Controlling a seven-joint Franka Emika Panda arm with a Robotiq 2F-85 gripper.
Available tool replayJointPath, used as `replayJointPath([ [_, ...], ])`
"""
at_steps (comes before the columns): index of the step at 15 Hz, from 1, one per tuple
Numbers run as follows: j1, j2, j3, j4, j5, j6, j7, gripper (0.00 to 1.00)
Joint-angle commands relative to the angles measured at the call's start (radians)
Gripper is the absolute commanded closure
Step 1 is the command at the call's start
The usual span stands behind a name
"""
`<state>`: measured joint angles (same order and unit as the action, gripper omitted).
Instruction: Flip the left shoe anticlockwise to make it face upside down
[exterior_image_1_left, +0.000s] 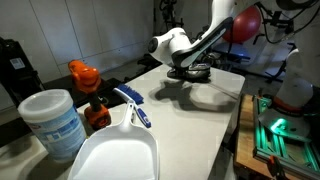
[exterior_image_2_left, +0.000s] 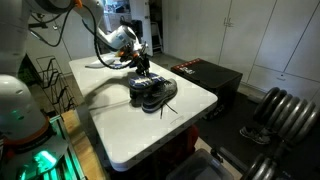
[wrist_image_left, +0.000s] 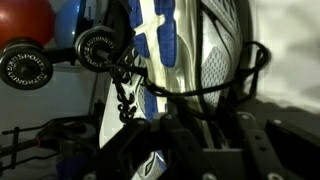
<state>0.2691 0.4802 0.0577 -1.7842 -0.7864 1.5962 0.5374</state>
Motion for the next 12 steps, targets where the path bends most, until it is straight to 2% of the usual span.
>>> replayJointPath([
  [1, -0.006, 0.008, -0.006, -0.011, -0.034, 0.023, 0.027, 0.39],
  [6, -0.012, -0.014, -0.001, -0.019, -0.016, 0.033, 0.038, 0.04],
  [7, -0.013, -0.017, -0.001, -0.020, -0.016, 0.036, 0.043, 0.00],
  [12, -0.022, -0.045, 0.004, -0.026, 0.011, 0.037, 0.047, 0.00],
])
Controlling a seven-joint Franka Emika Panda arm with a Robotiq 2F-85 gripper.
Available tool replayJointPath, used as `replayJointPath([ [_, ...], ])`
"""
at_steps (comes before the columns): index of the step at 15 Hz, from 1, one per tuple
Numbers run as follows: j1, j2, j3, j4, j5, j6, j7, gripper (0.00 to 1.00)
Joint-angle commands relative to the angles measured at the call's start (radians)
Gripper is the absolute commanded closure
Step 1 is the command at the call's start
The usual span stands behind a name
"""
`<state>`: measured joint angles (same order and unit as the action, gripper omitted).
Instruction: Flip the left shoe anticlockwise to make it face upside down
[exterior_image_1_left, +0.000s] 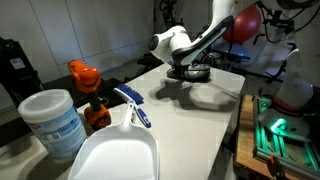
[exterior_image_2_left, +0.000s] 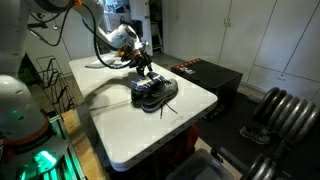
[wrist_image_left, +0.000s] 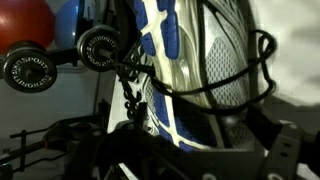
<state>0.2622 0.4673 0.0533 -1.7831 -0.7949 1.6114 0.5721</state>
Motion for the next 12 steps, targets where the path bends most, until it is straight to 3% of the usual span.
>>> replayJointPath([
  [1, -0.016, -0.041, 0.007, -0.026, 0.030, 0.013, 0.019, 0.00],
  [8, -0.060, -0.182, 0.013, -0.073, 0.203, 0.045, 0.002, 0.00],
  [12, -0.111, -0.367, 0.004, -0.223, 0.320, 0.202, -0.066, 0.00],
])
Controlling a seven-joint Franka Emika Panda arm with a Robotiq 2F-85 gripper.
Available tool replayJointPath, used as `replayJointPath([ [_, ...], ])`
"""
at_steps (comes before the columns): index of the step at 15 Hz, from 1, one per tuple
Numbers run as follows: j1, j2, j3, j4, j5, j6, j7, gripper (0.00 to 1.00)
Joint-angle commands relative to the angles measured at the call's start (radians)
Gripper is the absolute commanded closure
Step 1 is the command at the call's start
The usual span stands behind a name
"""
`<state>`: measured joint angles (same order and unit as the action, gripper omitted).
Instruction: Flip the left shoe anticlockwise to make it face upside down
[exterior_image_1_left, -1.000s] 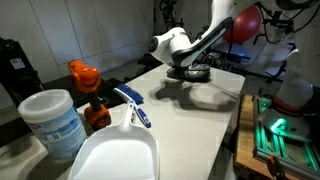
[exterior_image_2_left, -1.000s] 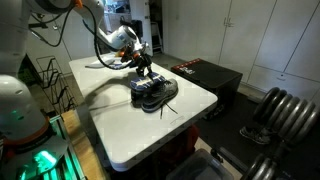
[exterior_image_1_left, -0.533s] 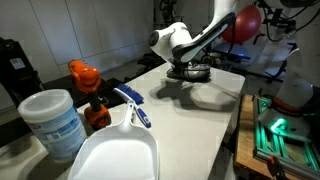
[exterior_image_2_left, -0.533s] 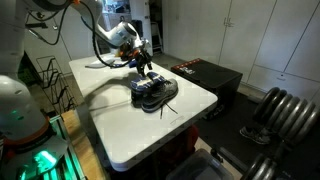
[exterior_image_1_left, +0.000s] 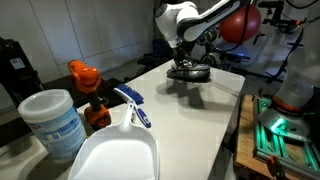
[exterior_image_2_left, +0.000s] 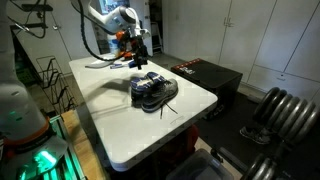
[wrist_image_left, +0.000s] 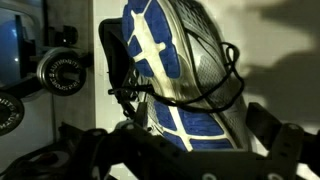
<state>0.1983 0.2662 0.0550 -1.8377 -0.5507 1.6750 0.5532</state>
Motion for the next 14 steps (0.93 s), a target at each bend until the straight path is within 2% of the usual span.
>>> replayJointPath([
  [1, -0.058, -0.213, -0.001, -0.214, 0.090, 0.196, -0.067, 0.00],
  [4, -0.100, -0.348, -0.012, -0.365, 0.131, 0.387, -0.141, 0.00],
  [7, -0.138, -0.466, -0.033, -0.502, 0.229, 0.558, -0.236, 0.00],
  [10, -0.165, -0.575, -0.054, -0.612, 0.322, 0.635, -0.298, 0.00],
  [14, -0.190, -0.689, -0.097, -0.697, 0.455, 0.603, -0.403, 0.00],
])
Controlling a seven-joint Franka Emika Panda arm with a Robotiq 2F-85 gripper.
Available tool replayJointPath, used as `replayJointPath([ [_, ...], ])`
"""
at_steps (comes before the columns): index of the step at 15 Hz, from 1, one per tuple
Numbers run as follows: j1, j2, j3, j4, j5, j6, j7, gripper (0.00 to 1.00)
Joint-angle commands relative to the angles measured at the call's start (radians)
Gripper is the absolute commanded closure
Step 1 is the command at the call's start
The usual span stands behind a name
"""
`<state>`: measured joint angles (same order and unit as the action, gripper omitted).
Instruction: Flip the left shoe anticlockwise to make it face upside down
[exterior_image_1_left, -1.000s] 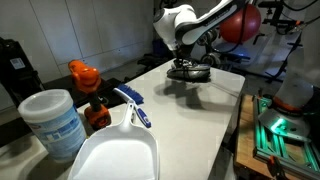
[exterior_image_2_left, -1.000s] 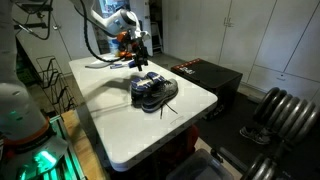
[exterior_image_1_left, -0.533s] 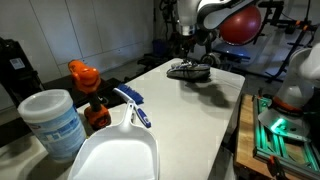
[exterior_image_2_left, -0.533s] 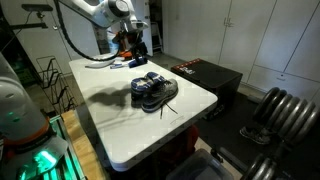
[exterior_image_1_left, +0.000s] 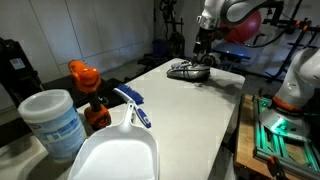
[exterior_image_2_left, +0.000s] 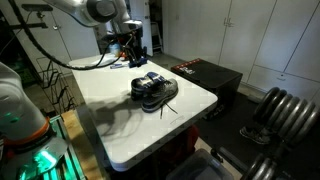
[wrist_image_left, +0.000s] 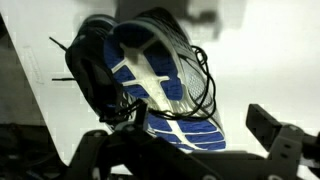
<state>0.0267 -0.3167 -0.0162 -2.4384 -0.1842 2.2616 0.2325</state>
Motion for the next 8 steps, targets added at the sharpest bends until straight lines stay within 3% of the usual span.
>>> replayJointPath([
  [1, -0.023, -0.128, -0.037, -0.110, 0.112, 0.007, -0.108, 0.00],
  [8, -0.110, -0.287, -0.020, -0.178, 0.071, -0.002, -0.080, 0.00],
])
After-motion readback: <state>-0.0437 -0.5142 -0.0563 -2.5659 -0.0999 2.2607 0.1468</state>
